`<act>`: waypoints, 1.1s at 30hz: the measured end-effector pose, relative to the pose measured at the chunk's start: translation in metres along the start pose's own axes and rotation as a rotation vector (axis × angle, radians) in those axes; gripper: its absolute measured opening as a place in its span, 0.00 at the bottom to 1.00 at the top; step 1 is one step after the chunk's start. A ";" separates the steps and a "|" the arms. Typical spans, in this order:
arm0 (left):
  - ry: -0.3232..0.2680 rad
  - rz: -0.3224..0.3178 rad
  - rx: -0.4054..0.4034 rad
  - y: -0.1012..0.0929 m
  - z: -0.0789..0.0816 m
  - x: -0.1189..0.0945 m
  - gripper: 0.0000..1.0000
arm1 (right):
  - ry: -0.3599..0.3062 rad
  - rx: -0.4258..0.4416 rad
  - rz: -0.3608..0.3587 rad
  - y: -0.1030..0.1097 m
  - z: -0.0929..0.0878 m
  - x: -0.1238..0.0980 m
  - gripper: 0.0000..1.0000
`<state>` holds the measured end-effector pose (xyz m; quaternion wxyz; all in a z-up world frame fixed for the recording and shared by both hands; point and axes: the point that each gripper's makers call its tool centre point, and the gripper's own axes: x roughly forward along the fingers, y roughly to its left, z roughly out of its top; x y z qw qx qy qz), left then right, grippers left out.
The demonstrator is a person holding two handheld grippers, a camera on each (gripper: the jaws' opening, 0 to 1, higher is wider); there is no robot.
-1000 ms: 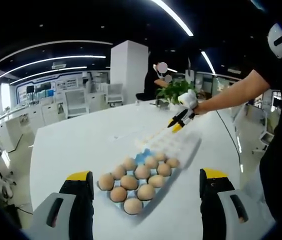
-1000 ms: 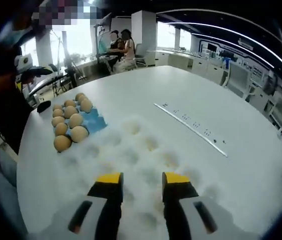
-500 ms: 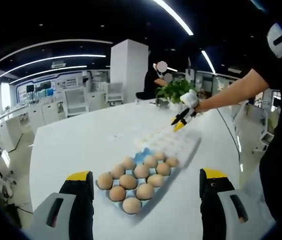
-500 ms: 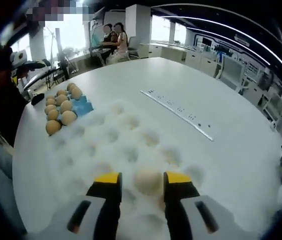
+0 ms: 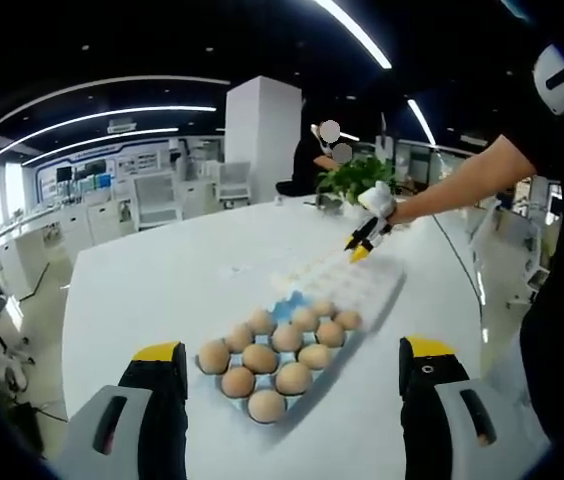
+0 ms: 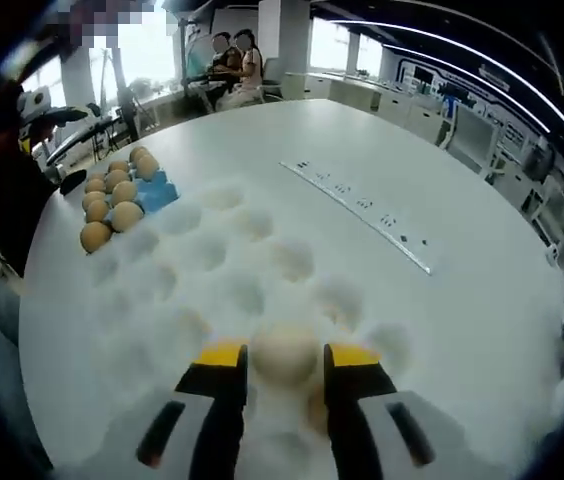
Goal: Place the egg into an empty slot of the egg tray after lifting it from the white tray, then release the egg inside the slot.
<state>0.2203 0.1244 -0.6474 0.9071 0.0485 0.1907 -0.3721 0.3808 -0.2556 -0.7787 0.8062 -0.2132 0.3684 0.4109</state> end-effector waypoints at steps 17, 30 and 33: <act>0.002 0.010 0.001 0.000 0.000 0.000 0.90 | 0.006 -0.022 0.015 -0.002 -0.001 0.001 0.27; -0.005 0.009 0.003 -0.002 0.001 -0.003 0.90 | -0.007 -0.012 -0.004 -0.001 0.001 -0.008 0.27; -0.005 0.007 0.004 -0.003 0.001 -0.003 0.90 | -0.013 -0.007 -0.007 -0.001 0.002 -0.011 0.27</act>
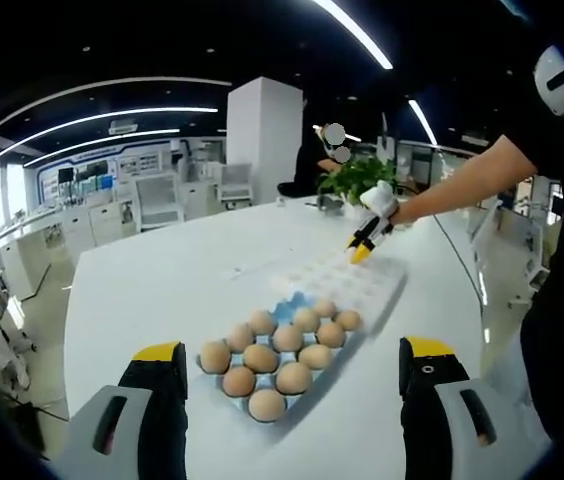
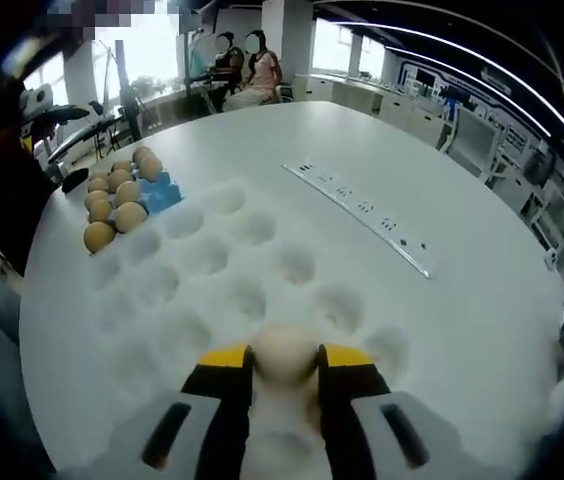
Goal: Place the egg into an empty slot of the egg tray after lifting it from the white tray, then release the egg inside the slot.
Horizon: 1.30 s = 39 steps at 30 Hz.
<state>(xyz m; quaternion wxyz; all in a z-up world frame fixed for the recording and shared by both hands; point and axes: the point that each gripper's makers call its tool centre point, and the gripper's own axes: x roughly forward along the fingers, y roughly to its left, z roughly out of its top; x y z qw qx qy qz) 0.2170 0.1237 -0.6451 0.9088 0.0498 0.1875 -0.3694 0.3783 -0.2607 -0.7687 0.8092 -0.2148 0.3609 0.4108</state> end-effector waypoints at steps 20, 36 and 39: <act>-0.018 -0.013 0.012 -0.003 0.002 -0.004 0.90 | -0.100 -0.062 0.032 0.033 0.056 -0.011 0.27; -0.022 -0.011 0.008 0.000 -0.001 -0.014 0.90 | -0.160 -0.146 0.173 0.116 0.126 0.048 0.27; -0.022 -0.008 0.006 0.002 -0.002 -0.017 0.90 | -0.166 -0.152 0.194 0.125 0.135 0.059 0.27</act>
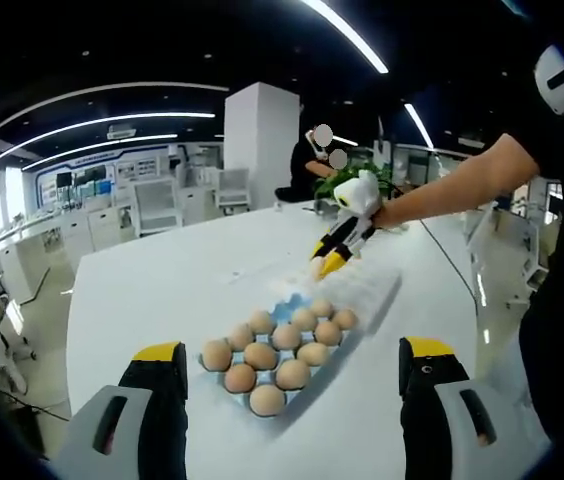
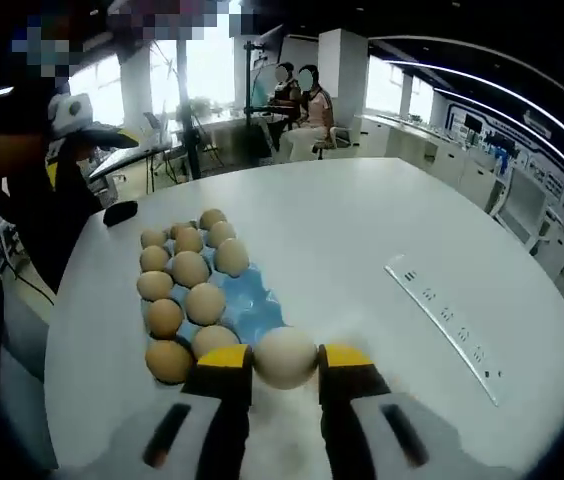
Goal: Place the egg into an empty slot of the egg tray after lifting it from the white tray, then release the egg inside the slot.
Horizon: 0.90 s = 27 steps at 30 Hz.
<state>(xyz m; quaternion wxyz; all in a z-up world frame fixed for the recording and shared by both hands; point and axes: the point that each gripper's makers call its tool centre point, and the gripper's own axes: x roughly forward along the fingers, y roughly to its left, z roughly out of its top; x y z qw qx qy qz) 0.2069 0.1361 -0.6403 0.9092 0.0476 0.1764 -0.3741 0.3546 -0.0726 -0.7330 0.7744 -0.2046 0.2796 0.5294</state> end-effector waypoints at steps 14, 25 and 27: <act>-0.002 0.010 -0.011 0.008 -0.003 -0.008 0.90 | 0.000 -0.050 0.060 0.015 0.032 0.052 0.27; 0.007 0.030 -0.023 0.015 -0.009 -0.017 0.90 | 0.050 -0.059 0.090 0.016 0.026 0.078 0.27; 0.009 0.032 -0.024 0.016 -0.010 -0.018 0.90 | 0.058 -0.058 0.092 0.017 0.025 0.080 0.27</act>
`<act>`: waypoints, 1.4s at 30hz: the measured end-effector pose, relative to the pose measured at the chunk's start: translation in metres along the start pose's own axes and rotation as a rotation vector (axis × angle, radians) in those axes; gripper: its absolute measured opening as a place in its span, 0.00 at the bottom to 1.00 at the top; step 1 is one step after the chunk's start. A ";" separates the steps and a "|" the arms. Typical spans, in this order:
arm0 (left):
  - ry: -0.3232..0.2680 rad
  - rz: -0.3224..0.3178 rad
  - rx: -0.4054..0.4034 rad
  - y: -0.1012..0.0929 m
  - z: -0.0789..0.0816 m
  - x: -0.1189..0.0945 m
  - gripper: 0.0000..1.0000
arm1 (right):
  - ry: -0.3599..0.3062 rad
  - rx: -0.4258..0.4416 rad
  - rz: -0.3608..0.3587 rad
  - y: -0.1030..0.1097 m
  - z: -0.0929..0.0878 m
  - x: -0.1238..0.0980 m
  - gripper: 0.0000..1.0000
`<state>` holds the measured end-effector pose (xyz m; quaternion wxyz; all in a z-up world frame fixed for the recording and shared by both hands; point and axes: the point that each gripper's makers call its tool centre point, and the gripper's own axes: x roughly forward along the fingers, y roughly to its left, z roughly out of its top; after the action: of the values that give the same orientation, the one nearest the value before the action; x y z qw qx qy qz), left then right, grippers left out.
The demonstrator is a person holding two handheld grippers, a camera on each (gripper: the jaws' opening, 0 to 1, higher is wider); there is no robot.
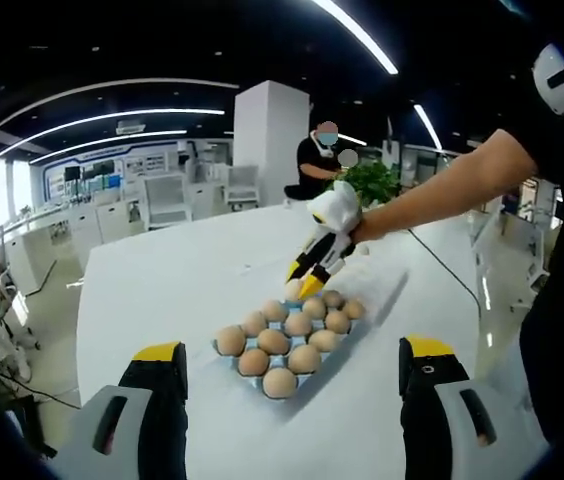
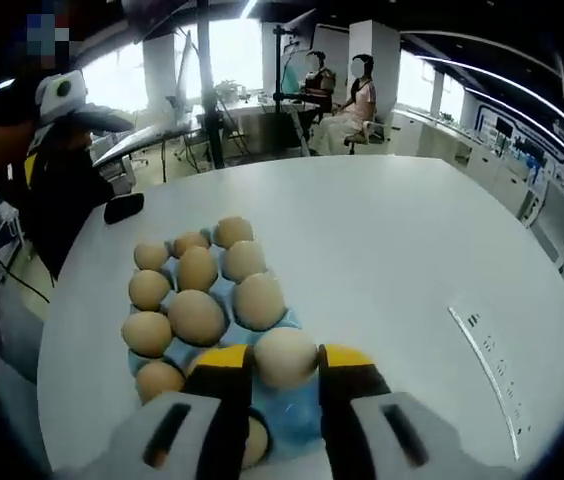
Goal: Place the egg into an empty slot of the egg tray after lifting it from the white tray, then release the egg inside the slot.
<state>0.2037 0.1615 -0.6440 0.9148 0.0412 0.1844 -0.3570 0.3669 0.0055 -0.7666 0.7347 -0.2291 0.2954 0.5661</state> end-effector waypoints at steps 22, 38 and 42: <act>-0.004 0.010 -0.001 0.003 0.001 0.000 0.89 | 0.018 0.047 0.021 0.006 -0.003 0.005 0.27; -0.001 -0.004 0.007 -0.003 0.003 0.006 0.90 | -0.010 0.068 0.013 0.001 -0.012 -0.018 0.29; -0.004 -0.011 0.010 -0.005 0.004 0.009 0.90 | -0.010 0.081 -0.013 -0.007 -0.023 -0.032 0.29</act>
<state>0.2074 0.1513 -0.6430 0.9129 0.0442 0.1811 -0.3630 0.3633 -0.0341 -0.7606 0.7485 -0.1980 0.3130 0.5501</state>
